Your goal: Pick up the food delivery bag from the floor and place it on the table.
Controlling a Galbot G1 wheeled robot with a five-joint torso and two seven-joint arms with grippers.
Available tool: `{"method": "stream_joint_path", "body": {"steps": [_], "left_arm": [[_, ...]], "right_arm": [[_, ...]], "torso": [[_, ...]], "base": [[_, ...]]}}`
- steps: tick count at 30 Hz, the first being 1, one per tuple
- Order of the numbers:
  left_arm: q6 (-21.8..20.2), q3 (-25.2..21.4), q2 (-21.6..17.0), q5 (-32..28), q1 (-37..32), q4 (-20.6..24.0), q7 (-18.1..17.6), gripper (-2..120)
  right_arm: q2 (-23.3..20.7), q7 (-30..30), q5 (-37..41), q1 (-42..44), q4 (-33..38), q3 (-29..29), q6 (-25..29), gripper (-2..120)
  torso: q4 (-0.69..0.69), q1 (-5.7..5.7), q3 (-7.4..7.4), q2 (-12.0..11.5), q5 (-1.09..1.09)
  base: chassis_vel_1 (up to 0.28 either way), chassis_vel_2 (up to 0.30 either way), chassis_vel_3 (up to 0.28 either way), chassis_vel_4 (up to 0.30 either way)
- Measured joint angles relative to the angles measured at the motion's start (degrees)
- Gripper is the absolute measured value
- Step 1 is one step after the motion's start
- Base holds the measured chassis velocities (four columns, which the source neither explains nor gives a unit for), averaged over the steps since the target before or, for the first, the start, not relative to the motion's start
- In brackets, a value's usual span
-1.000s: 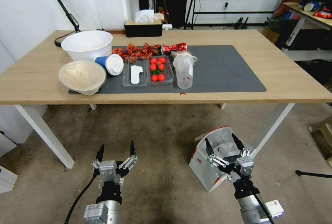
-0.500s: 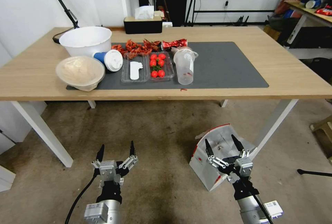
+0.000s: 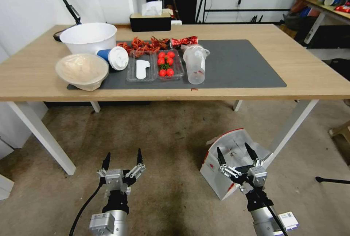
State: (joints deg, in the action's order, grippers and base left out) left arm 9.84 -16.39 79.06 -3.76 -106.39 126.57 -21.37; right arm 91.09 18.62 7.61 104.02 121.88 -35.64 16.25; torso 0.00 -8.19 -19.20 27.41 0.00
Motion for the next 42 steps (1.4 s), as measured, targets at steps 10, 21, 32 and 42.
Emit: {"method": "stream_joint_path", "body": {"steps": [10, 21, 32, 42], "left_arm": [[-0.07, 0.11, -0.02, -0.24, 0.21, -0.44, -0.02, 100], [-0.01, 0.32, -0.14, -0.42, 0.63, -0.93, -0.10, 100], [0.00, 0.35, -0.07, -0.32, 0.62, -0.97, -0.27, 100], [0.00, 0.39, -0.02, -0.28, 0.77, -1.28, -0.28, 100]], "right_arm": [[0.28, 0.01, -0.05, 0.16, -0.05, -0.03, -0.02, 100], [0.44, 0.11, -0.07, 0.54, 0.16, -0.22, 0.12, 100], [0.50, 0.21, -0.01, 0.59, 0.11, -0.28, 0.19, 100], [0.37, 0.25, 0.17, 0.26, -0.32, -0.47, 0.20, 100]], "torso": [[0.00, 0.91, 1.59, -2.53, 0.00], [0.00, 1.73, 3.24, -5.00, 0.00], [0.00, 2.48, 4.80, -7.29, 0.00], [0.00, 3.15, 6.34, -9.50, 0.00]], "base": [[0.000, 0.000, 0.000, 0.000], [0.000, 0.000, 0.000, 0.000], [0.000, 0.000, 0.000, 0.000], [0.000, 0.000, 0.000, 0.000]]}}
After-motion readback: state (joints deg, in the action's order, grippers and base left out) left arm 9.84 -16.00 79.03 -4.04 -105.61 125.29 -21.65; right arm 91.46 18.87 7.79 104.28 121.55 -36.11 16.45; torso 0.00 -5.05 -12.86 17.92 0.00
